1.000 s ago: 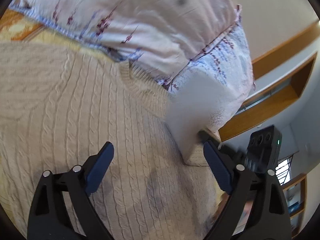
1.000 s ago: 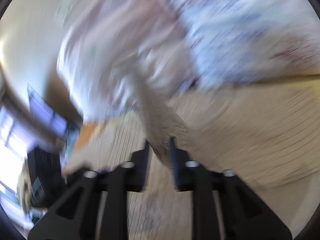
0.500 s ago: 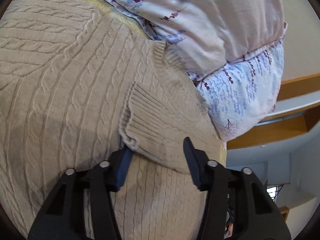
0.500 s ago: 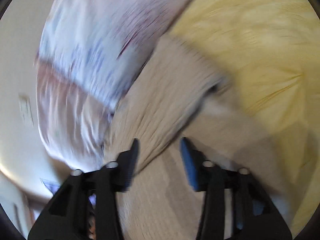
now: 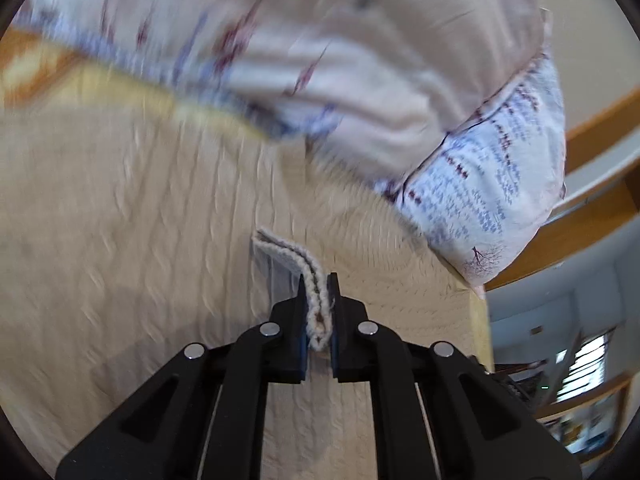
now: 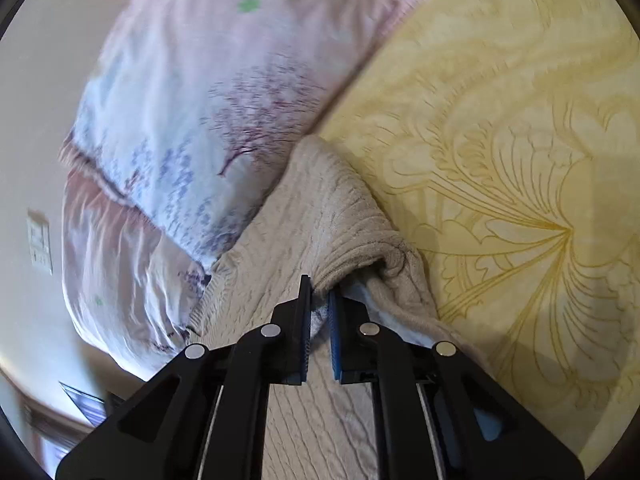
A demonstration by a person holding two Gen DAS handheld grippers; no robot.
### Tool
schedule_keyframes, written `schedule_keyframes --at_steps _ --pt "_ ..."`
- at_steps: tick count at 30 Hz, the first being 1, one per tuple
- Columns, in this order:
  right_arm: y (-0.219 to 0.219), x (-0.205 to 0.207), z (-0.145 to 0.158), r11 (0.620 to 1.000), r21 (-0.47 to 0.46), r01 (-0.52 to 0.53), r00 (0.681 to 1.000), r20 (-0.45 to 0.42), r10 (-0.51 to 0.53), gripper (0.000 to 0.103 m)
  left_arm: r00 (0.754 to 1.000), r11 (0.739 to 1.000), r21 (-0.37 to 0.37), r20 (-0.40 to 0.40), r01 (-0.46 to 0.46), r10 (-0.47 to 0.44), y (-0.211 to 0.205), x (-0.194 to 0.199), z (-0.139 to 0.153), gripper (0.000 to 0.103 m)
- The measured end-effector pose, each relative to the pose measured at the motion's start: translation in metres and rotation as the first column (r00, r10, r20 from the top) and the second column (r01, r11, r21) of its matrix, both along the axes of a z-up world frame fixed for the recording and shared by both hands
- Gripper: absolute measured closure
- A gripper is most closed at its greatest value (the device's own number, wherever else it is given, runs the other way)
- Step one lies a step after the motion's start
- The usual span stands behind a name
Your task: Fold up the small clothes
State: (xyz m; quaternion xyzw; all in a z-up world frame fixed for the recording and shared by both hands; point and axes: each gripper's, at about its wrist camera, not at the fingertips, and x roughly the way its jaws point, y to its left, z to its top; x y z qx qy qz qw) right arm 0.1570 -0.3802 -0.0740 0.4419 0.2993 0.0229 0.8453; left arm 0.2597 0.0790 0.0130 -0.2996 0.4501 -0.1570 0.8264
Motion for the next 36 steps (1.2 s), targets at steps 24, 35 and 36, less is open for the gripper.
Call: schedule_keyframes --at_steps 24,35,36 --pt "0.057 -0.022 0.008 0.938 -0.324 -0.121 0.989 0.046 0.143 0.045 0.864 0.864 0.027 0.041 -0.503 0.502 0.212 -0.153 0.016 0.039" --pt "0.053 -0.021 0.001 0.947 -0.288 -0.139 0.988 0.028 0.153 0.045 0.700 0.675 -0.190 -0.123 -0.713 0.704 0.287 -0.166 -0.016 0.060" --pt "0.054 -0.021 0.001 0.947 -0.289 -0.139 0.988 0.028 0.153 0.045 0.691 0.665 -0.196 -0.128 -0.721 0.711 0.286 -0.164 -0.017 0.060"
